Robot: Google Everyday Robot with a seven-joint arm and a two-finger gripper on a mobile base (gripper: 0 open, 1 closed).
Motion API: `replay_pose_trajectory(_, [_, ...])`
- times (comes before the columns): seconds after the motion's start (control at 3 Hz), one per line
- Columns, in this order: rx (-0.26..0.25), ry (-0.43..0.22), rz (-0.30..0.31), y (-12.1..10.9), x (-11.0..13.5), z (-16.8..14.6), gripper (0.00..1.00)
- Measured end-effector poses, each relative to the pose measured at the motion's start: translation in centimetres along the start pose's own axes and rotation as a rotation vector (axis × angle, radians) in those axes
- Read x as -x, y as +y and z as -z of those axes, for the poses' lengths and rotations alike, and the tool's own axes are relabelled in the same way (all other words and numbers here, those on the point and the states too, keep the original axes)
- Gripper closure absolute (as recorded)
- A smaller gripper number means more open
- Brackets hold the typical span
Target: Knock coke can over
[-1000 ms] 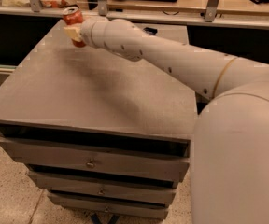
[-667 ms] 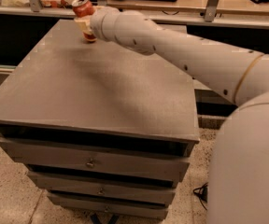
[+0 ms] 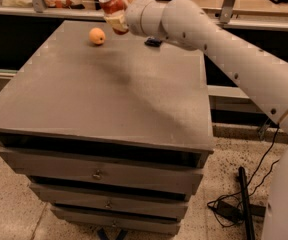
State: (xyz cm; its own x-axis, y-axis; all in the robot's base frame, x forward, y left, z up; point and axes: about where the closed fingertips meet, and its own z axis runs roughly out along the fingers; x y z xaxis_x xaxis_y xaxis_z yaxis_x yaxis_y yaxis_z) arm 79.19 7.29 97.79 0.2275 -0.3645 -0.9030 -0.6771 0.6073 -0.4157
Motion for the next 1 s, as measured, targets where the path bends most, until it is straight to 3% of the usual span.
replay_pose_trajectory(0.33, [0.075, -0.081, 0.116, -1.1, 3.3, 0.1, 1.0])
replay_pose_trajectory(0.67, [0.15, -0.107, 0.242, -2.1, 7.6, -0.6, 1.0])
replay_pose_trajectory(1.0, [0.232, -0.061, 0.341, -2.1, 9.8, -0.5, 1.0])
